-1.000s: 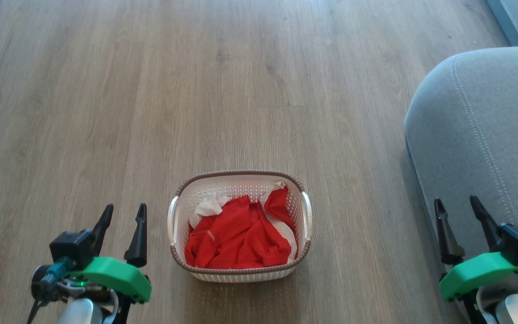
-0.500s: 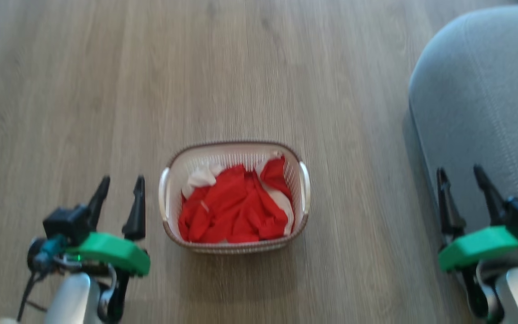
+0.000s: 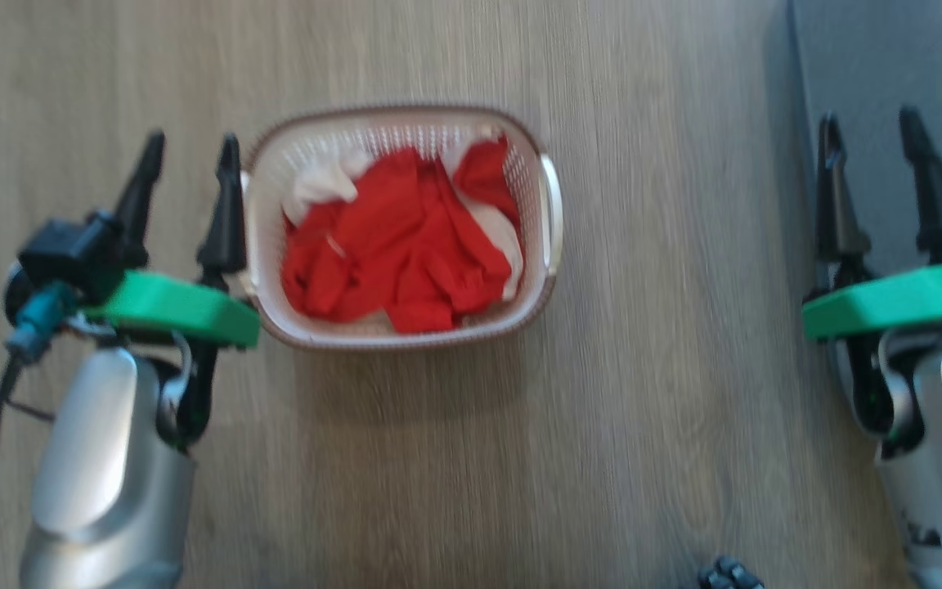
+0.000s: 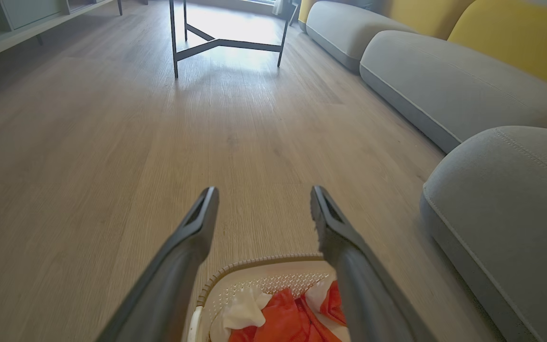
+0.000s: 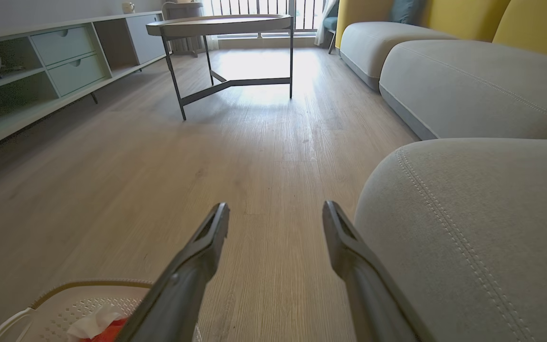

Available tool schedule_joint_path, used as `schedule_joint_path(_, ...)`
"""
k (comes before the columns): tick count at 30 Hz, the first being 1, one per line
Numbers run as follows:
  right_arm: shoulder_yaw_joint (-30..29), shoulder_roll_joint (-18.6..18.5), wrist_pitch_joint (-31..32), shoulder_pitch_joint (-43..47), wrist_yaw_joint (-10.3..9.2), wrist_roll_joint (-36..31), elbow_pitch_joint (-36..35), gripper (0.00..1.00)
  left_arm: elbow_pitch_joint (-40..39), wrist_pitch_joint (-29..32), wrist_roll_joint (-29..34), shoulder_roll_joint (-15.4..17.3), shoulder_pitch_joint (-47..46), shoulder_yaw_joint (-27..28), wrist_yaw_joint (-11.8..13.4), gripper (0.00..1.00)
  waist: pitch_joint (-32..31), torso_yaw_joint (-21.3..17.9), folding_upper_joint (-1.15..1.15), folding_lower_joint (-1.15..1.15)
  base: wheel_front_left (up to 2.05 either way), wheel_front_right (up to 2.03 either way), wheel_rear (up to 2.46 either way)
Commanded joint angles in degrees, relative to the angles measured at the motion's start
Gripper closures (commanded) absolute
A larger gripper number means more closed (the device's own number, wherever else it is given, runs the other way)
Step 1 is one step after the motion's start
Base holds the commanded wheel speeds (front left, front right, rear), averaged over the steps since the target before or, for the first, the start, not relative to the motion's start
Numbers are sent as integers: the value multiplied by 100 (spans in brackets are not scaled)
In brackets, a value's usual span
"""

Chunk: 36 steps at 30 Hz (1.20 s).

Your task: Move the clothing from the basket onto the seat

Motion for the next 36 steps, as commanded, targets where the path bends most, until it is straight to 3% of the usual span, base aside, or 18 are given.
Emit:
schedule_joint_path(1,60,-8,-69,-179,41,-73,-222,0,-212,-49,77,190,-256,253,-36,0,709,-164,0,-2,0,0,0)
schedule_joint_path(6,101,57,-69,-622,41,-188,-265,0,-178,-49,247,288,-639,134,-36,0,1251,-273,0,-2,0,0,0)
schedule_joint_path(14,146,240,-69,-841,41,-228,-286,0,396,-32,682,338,-1189,-603,-36,0,1630,-409,0,-2,0,0,0)
schedule_joint_path(20,226,334,-69,-964,41,-204,-318,0,1359,737,1022,276,-2162,-1245,-35,0,1979,-610,0,-2,0,0,0)
schedule_joint_path(26,238,446,-69,-1045,41,-156,-427,0,2546,1342,1220,262,-2859,-1377,138,0,2345,-836,0,-2,0,0,0)
schedule_joint_path(36,269,629,-69,-1003,41,-112,-572,0,3841,1385,1149,322,-3474,-1274,367,0,2700,-1045,0,-2,0,0,0)
